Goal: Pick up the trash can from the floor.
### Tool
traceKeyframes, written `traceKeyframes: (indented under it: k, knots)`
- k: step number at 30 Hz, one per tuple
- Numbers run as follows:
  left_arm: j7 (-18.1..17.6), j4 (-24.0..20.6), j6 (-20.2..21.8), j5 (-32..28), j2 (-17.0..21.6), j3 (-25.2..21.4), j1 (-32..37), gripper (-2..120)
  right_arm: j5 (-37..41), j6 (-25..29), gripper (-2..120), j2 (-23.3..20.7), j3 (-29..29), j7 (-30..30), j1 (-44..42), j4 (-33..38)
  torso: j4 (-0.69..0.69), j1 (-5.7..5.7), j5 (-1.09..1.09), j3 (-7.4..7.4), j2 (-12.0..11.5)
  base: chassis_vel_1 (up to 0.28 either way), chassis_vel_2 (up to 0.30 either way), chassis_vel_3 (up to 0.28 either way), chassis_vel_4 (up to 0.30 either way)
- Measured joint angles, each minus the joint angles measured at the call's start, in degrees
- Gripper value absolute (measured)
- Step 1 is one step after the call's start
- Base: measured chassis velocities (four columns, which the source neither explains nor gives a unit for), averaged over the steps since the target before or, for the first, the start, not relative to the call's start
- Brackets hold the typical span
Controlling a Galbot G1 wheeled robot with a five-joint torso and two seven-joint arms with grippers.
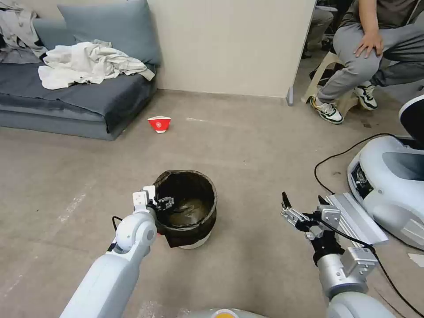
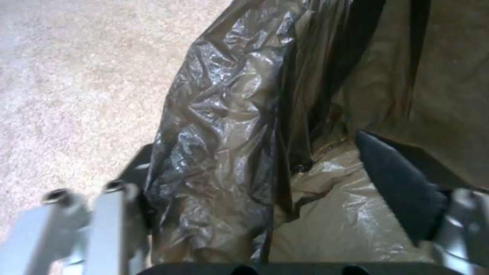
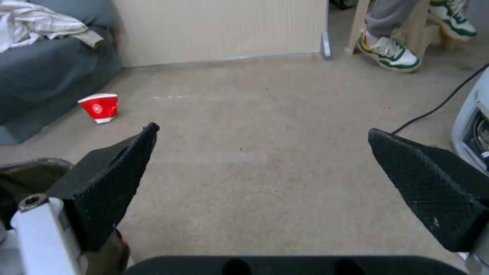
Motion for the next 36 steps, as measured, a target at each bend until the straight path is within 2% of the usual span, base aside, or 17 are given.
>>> traceKeyframes:
  k: [7,11,12,14,16,18,19,21,22,25,26,27,30,31,33,35,36]
  knots:
    - [-0.2,0.1,-0.2,0.3,-0.3,0.3,0.0,43,0.5,-0.2,100,-0.1,0.1,0.0,0.2,0.2,0.00,0.00,-0.02,0.00,0.0,0.000,0.000,0.000,0.000]
    - [-0.2,0.1,-0.4,0.3,-0.3,0.3,0.1,34,0.5,-0.2,100,-0.1,0.0,0.0,0.2,0.2,0.00,0.00,-0.02,0.00,0.0,0.000,0.000,0.000,0.000]
    - [-0.3,0.0,-0.5,0.3,-0.3,0.3,0.1,29,0.5,-0.2,100,0.0,0.0,0.0,0.3,0.2,0.00,0.00,-0.02,0.00,0.0,0.000,0.000,0.000,0.000]
    - [-0.2,-0.1,-1.6,0.3,-0.2,0.3,0.1,20,0.5,-0.2,100,0.0,0.0,0.1,0.3,0.2,-0.01,0.00,-0.04,0.00,0.0,0.000,0.000,0.000,0.000]
    - [-0.2,-0.2,-1.9,0.3,-0.2,0.3,0.2,19,0.4,-0.2,100,0.0,0.0,0.1,0.3,0.2,-0.01,0.00,-0.04,0.00,0.0,0.000,0.000,0.000,0.000]
    - [1.1,-0.7,-5.1,0.9,0.2,0.5,0.6,11,0.4,-0.2,100,0.0,0.1,0.2,0.4,0.3,0.00,0.00,-0.07,0.01,0.0,0.000,0.000,0.000,0.000]
    - [1.1,-0.7,-5.1,0.9,0.2,0.5,0.6,11,0.4,-0.2,100,0.0,0.1,0.2,0.4,0.3,0.00,0.00,-0.07,0.01,0.0,0.000,0.000,0.000,0.000]
    - [2.1,-1.6,-7.6,1.7,0.6,0.4,0.9,6,0.4,-0.2,100,0.0,0.1,0.3,0.4,0.3,-0.02,0.00,-0.07,0.01,0.0,0.000,0.000,0.000,0.000]
    - [2.9,-2.1,-8.6,2.2,0.8,0.3,1.1,5,0.4,-0.2,100,0.1,0.1,0.4,0.4,0.3,-0.01,0.00,-0.02,0.02,0.0,0.000,0.000,0.000,0.000]
    - [5.1,-3.3,-11.0,3.4,1.1,0.1,1.8,5,0.3,-0.2,100,0.2,0.1,0.5,0.5,0.4,-0.01,0.00,-0.07,0.02,0.0,0.000,0.000,0.000,0.000]
    - [6.7,-4.2,-12.4,3.9,1.4,-0.2,2.3,5,0.3,-0.2,100,0.2,0.1,0.5,0.5,0.4,-0.01,0.00,-0.02,0.02,0.0,0.000,0.000,0.000,0.000]
    - [6.7,-4.2,-12.4,3.9,1.4,-0.2,2.3,5,0.3,-0.2,100,0.2,0.1,0.5,0.5,0.4,-0.01,0.00,-0.02,0.02,0.0,0.000,0.000,0.000,0.000]
    - [11.7,-7.4,-16.3,4.4,2.6,-1.8,4.8,5,0.3,-0.2,100,0.2,0.1,0.7,0.7,0.4,0.00,0.00,-0.03,0.02,0.0,0.000,0.000,0.000,0.000]
    - [11.7,-7.4,-16.3,4.4,2.6,-1.8,4.8,5,0.3,-0.2,100,0.2,0.1,0.7,0.7,0.4,0.00,0.00,-0.03,0.02,0.0,0.000,0.000,0.000,0.000]
    - [14.9,-10.0,-18.1,3.8,3.4,-3.5,7.3,5,0.3,-0.2,100,0.2,0.1,0.7,0.8,0.4,-0.01,0.00,-0.02,0.01,0.0,0.000,0.000,0.000,0.000]
    - [15.9,-10.8,-18.8,3.5,3.5,-4.2,8.2,5,0.3,-0.2,100,0.2,0.1,0.7,0.8,0.4,-0.01,0.00,-0.02,0.01,0.0,0.000,0.000,0.000,0.000]
    - [17.8,-12.2,-19.9,3.1,3.8,-5.3,9.9,5,0.3,-0.2,100,0.1,0.1,0.7,0.9,0.4,-0.01,0.00,-0.03,0.01,0.0,0.000,0.000,0.000,0.000]
